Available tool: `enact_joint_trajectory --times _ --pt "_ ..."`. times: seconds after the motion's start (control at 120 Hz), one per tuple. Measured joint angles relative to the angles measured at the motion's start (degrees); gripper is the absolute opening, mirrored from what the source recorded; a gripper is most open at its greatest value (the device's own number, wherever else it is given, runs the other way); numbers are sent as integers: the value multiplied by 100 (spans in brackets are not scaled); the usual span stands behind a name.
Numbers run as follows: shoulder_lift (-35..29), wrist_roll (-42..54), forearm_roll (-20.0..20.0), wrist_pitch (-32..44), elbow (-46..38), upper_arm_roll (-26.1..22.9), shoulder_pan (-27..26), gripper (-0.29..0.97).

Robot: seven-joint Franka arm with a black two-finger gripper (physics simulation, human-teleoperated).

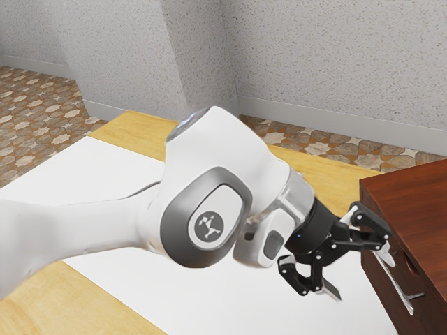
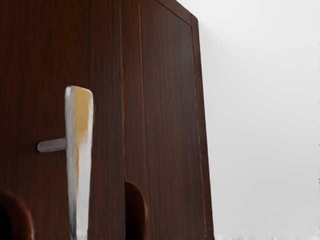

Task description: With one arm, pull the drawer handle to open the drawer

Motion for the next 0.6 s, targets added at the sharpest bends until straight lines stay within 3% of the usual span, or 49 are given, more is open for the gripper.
enact_joint_trajectory --times 0.6 --pt "95 -27 -3 48 -62 -13 -107 68"
